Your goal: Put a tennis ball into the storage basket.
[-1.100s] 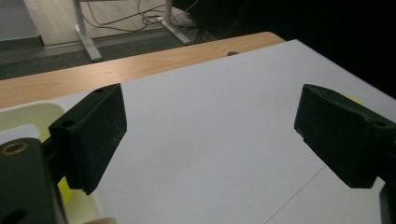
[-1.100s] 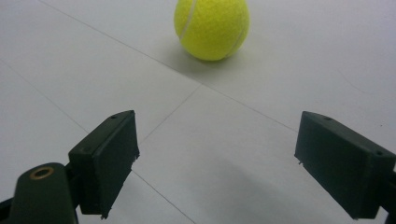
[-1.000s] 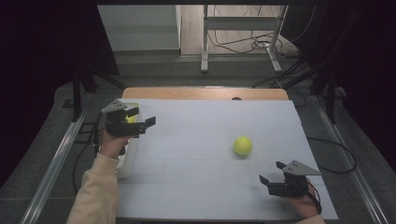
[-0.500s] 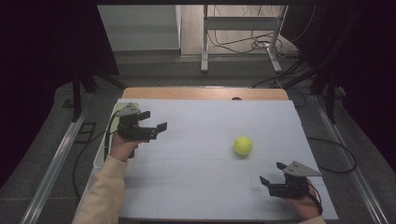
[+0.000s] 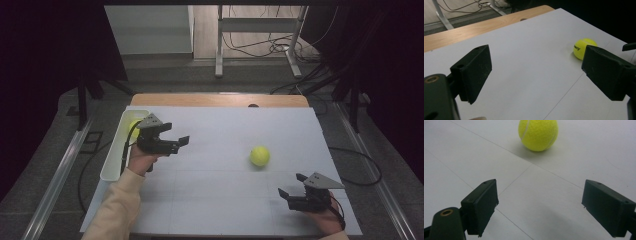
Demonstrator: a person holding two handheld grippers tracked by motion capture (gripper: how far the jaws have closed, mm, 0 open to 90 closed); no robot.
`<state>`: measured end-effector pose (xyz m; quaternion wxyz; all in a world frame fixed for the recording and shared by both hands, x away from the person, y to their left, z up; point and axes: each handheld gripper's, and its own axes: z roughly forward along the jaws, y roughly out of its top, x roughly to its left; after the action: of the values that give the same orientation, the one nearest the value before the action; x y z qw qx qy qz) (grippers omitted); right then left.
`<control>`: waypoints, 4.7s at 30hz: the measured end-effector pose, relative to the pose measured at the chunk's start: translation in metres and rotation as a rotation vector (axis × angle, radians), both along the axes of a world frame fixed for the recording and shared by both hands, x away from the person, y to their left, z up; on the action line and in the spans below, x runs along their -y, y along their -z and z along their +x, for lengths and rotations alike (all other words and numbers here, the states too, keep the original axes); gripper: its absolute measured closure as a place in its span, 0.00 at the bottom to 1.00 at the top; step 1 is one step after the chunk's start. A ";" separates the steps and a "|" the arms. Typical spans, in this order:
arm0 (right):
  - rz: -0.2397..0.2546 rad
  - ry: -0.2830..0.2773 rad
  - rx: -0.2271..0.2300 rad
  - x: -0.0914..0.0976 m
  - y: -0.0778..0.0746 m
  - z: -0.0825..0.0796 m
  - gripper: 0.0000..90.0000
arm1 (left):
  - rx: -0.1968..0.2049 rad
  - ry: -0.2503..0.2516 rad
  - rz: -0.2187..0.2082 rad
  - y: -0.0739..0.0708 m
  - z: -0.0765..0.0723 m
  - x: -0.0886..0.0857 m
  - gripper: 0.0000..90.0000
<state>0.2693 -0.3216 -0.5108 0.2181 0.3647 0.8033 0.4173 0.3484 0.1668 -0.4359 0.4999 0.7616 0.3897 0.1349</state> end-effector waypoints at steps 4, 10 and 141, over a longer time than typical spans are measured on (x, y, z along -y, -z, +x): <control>-0.003 -0.002 0.002 0.000 -0.001 -0.001 0.16 | -0.008 0.017 0.011 0.004 0.000 0.008 0.11; -0.005 -0.002 0.004 0.000 0.000 0.000 0.16 | -0.023 0.033 0.028 0.008 0.002 0.016 0.11; -0.002 -0.004 0.001 0.002 0.001 0.000 0.16 | -0.117 0.292 0.191 0.050 0.046 0.190 0.11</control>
<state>0.2691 -0.3236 -0.5116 0.2180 0.3629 0.8044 0.4168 0.3940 -0.0230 -0.4858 0.4162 0.8606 0.2886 0.0529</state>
